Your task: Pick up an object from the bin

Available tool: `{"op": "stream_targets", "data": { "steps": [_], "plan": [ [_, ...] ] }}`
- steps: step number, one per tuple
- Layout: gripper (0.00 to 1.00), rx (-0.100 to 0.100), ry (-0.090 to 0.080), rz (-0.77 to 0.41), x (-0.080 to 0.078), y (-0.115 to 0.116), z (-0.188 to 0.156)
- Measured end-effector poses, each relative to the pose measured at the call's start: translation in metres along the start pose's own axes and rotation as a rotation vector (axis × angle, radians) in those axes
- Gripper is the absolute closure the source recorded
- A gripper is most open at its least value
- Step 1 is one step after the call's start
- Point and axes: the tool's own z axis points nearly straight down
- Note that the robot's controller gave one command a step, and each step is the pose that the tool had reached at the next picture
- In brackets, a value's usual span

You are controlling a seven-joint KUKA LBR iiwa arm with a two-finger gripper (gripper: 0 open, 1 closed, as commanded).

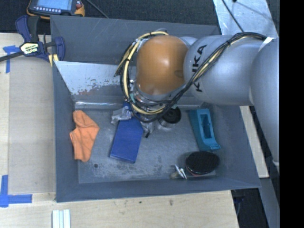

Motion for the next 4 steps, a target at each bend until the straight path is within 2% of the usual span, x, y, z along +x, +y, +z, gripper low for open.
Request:
{"op": "stream_targets", "data": {
  "steps": [2, 4],
  "plan": [
    [1.00, 0.012, -0.005, 0.002, -0.001, -0.003, -0.030],
    [1.00, 0.011, -0.004, 0.003, 0.000, -0.002, -0.054]
  ]
}}
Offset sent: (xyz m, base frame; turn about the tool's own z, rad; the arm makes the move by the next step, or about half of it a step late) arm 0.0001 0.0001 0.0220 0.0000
